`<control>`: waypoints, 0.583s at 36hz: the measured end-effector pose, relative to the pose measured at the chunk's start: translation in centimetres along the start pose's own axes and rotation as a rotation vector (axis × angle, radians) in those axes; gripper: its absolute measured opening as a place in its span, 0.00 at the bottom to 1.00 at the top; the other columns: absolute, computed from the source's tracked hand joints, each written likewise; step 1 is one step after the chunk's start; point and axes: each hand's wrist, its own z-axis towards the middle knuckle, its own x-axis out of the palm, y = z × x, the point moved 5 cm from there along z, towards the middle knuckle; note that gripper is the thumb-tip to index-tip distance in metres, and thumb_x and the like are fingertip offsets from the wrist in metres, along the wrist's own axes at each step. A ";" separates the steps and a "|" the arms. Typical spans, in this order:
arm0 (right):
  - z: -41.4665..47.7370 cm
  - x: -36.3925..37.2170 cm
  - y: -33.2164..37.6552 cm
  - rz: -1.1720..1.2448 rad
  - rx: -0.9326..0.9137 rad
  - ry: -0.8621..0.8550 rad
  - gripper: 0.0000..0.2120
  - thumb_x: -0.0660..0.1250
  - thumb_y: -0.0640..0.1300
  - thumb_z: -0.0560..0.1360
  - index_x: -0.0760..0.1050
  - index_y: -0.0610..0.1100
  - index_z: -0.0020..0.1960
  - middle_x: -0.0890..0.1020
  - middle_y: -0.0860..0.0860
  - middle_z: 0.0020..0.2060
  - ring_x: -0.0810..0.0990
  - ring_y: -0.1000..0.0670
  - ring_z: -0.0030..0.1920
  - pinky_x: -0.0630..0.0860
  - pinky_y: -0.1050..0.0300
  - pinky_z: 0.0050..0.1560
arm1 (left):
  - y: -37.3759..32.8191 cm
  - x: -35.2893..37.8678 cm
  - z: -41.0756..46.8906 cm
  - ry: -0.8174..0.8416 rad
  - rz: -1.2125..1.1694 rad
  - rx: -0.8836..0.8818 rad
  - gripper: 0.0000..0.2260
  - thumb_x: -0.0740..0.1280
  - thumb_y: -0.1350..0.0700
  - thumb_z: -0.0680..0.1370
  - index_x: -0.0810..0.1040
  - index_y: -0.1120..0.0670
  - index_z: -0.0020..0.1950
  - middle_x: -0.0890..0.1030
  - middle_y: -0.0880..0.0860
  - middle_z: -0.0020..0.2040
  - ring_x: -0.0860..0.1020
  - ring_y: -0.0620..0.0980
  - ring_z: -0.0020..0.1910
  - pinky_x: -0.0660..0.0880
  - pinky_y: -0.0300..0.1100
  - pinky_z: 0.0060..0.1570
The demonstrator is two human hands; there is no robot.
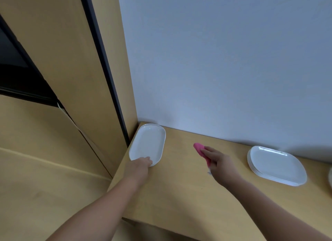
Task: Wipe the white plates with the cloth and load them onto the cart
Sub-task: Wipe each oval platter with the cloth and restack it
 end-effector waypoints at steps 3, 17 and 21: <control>0.1 -0.1 -0.1 0.001 -0.002 -0.001 0.23 0.59 0.27 0.76 0.77 0.45 0.65 0.70 0.62 0.64 0.77 0.48 0.62 0.76 0.45 0.60 | 0.6 0.4 0.4 0.032 0.041 -0.015 0.24 0.53 0.65 0.81 0.67 0.51 0.75 0.65 0.49 0.76 0.64 0.51 0.74 0.63 0.45 0.71; -0.5 -2.5 -2.7 0.002 0.003 -0.029 0.24 0.58 0.26 0.75 0.77 0.43 0.65 0.70 0.61 0.65 0.72 0.54 0.67 0.75 0.45 0.62 | -4.4 1.0 1.9 -0.015 0.094 0.119 0.13 0.57 0.66 0.73 0.77 0.55 0.52 0.75 0.49 0.52 0.73 0.52 0.52 0.72 0.42 0.56; -1.7 -4.9 -4.7 -0.008 0.001 -0.087 0.24 0.58 0.26 0.75 0.77 0.44 0.65 0.71 0.63 0.64 0.70 0.60 0.64 0.72 0.56 0.65 | -9.5 2.0 2.6 0.052 -0.002 0.197 0.18 0.55 0.65 0.76 0.75 0.55 0.62 0.77 0.49 0.58 0.75 0.52 0.56 0.72 0.42 0.50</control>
